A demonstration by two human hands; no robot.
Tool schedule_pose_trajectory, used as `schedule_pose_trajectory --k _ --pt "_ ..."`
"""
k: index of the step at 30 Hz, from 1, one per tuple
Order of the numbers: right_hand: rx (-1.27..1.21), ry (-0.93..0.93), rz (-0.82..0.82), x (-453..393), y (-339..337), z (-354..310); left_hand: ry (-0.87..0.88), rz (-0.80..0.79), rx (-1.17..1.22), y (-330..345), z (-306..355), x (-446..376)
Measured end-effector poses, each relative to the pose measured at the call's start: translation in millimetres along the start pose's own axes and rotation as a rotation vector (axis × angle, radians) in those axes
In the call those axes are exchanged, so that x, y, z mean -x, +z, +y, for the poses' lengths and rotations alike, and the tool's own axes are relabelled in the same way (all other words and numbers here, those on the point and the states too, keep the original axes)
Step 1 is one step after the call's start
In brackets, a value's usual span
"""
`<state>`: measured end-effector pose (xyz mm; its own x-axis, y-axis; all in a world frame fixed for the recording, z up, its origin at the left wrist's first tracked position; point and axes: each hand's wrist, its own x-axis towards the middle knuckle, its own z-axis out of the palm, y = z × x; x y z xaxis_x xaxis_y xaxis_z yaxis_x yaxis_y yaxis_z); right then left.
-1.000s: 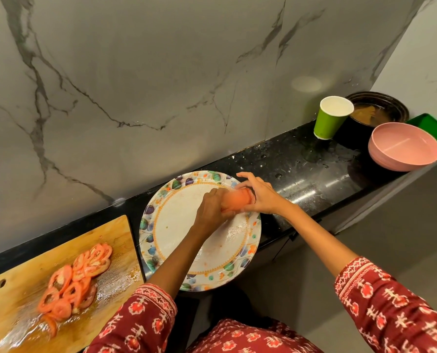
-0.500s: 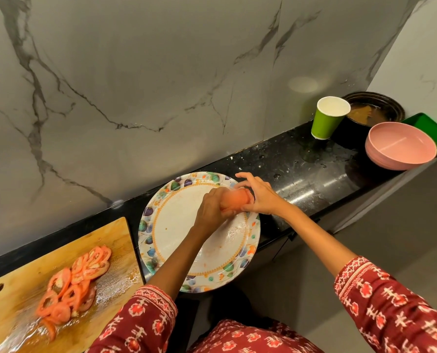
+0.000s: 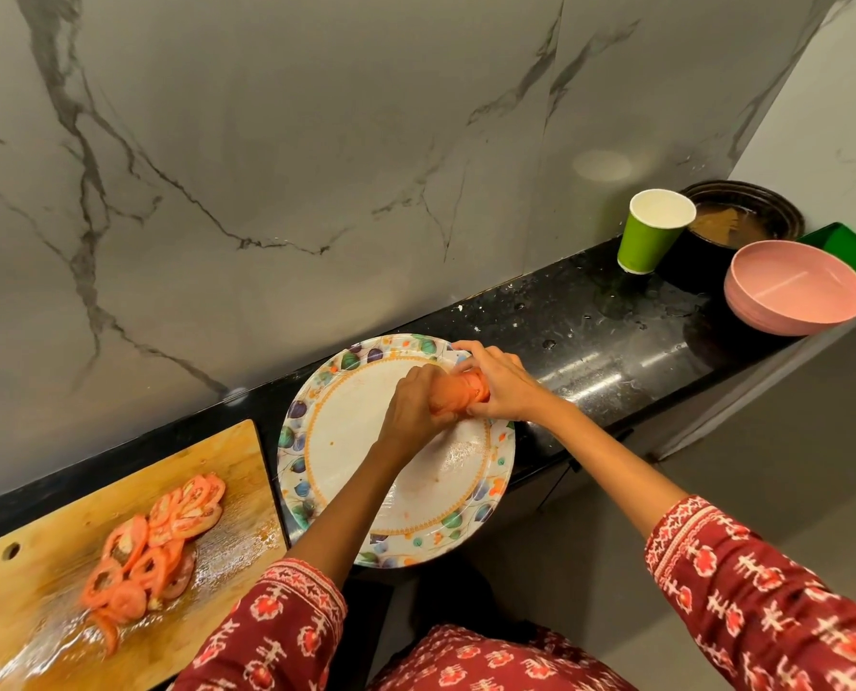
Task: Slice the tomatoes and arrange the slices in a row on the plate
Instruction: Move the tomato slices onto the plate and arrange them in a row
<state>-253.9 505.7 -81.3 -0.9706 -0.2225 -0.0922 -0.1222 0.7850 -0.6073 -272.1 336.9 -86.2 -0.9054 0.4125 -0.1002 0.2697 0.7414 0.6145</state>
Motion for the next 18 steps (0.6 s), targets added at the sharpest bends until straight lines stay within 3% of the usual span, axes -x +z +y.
schedule_pose_trajectory --k 18 --pt "-0.016 0.013 -0.049 -1.1 -12.9 -3.7 -0.023 -0.017 -0.026 -0.1 2.2 -1.9"
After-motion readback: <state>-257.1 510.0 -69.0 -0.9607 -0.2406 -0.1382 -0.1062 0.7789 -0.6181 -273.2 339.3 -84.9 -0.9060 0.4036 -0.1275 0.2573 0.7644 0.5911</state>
